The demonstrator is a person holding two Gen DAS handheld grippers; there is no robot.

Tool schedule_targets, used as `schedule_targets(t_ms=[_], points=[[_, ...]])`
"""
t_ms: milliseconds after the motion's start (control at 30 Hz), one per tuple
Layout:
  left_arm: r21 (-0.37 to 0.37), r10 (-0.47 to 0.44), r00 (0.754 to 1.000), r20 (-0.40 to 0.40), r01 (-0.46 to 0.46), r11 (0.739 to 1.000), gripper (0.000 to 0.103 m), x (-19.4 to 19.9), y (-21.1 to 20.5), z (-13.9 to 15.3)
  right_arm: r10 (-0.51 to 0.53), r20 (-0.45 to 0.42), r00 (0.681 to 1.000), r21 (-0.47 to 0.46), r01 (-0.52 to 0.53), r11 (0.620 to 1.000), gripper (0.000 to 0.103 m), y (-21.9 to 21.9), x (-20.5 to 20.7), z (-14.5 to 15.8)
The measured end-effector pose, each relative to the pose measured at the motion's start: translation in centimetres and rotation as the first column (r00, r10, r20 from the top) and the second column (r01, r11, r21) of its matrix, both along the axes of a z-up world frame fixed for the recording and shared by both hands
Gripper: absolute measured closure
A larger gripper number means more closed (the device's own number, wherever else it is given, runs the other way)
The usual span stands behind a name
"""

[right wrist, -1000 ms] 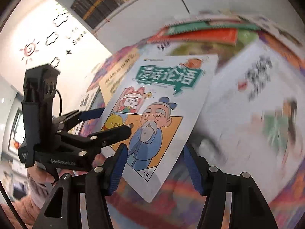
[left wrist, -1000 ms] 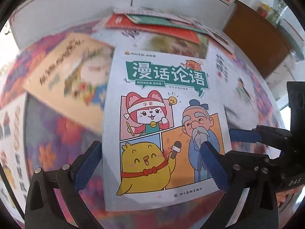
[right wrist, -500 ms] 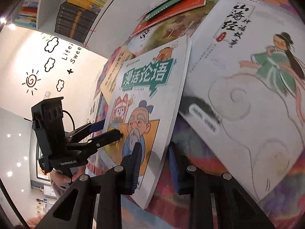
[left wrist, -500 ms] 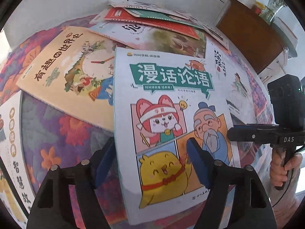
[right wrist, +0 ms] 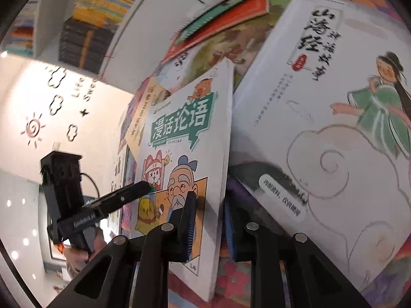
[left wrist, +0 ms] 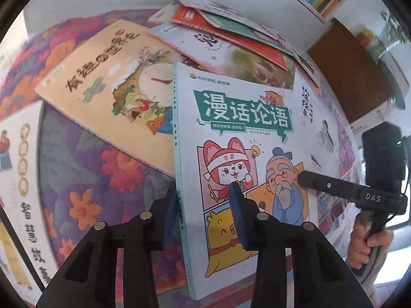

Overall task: Organize books
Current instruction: 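Lift the comic book with the right tool and carry it toward the white book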

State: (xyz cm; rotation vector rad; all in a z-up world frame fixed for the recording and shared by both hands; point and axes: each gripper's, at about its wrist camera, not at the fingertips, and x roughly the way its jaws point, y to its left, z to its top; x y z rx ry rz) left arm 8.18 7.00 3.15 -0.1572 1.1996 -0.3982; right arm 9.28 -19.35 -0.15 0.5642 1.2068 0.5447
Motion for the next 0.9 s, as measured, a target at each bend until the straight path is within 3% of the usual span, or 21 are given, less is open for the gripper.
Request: schedule_targets(t_ms=[67,167,267,900], points=[[-0.001,0.000,1.000,0.007,0.000,1.000,0.068,-0.2,0.0,0.5,0.011,0.031,0.999,-0.029,-0.010,1.000,0.084,0.7,-0.3,1.0],[0.008,-0.012,1.000,0.020,0.012,1.000,0.068,-0.6,-0.1,1.1,0.032,0.050,0.998,0.000,-0.032,0.999,0.087,1.2,-0.8,2.4],[0.016,-0.031,0.999,0.031,0.030,0.999,0.068,-1.1,-0.4,1.6,0.043,0.090,0.995,-0.048,-0.039,0.998,0.087,1.6,-1.6,3.4],[-0.010,-0.056,0.990,0.126,0.057,0.998,0.068,-3.1,0.0,5.7,0.075,0.195,0.978,-0.094,-0.058,0.994,0.087,2.0,-4.5,7.5]])
